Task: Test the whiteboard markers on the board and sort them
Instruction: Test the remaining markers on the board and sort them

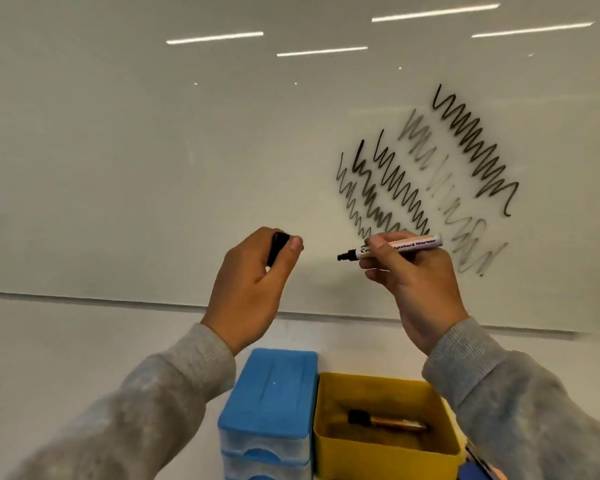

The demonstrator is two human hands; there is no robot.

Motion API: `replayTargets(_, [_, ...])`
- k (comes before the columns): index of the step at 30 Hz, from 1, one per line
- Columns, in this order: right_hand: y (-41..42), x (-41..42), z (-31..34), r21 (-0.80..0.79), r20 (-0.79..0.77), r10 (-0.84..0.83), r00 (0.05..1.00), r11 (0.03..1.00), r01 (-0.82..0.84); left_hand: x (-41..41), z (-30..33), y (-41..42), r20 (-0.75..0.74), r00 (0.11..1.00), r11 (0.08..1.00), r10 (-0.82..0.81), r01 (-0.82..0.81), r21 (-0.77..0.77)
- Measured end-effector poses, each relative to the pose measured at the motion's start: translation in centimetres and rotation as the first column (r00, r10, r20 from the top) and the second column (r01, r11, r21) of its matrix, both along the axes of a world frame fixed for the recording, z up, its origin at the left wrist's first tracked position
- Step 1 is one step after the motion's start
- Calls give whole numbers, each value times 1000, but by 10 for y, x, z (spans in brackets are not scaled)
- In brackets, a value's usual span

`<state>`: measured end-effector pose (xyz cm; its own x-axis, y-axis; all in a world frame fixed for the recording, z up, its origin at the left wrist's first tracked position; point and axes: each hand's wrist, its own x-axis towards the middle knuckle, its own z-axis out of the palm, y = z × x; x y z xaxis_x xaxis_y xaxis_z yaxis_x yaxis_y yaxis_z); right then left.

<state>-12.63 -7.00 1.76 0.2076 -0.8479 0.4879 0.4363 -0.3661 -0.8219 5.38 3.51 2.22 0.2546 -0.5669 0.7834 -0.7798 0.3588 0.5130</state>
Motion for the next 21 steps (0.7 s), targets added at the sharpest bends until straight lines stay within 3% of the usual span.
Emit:
replayTargets(3, [-4,10,30,-271,-117,-169,979,954,132,13,32,-32,142,987,992,81,-66,-106])
replayTargets(7, [-18,27,60,-540,-129,-392,911,798,267,27,56,-75,349,923,986,164,-157,-49])
replayTargets(9, [-27,32,69,-614,-89,-460,883,723,315,33,52,-91,427,879,972,211,-234,3])
replayTargets(15, [-52,44,83,-770,9,-608,794,503,393,45,34,-113,572,679,877,460,-449,-171])
replayTargets(21, [-65,49,86,-840,65,-662,746,368,399,44,32,-116,599,623,843,503,-507,-180])
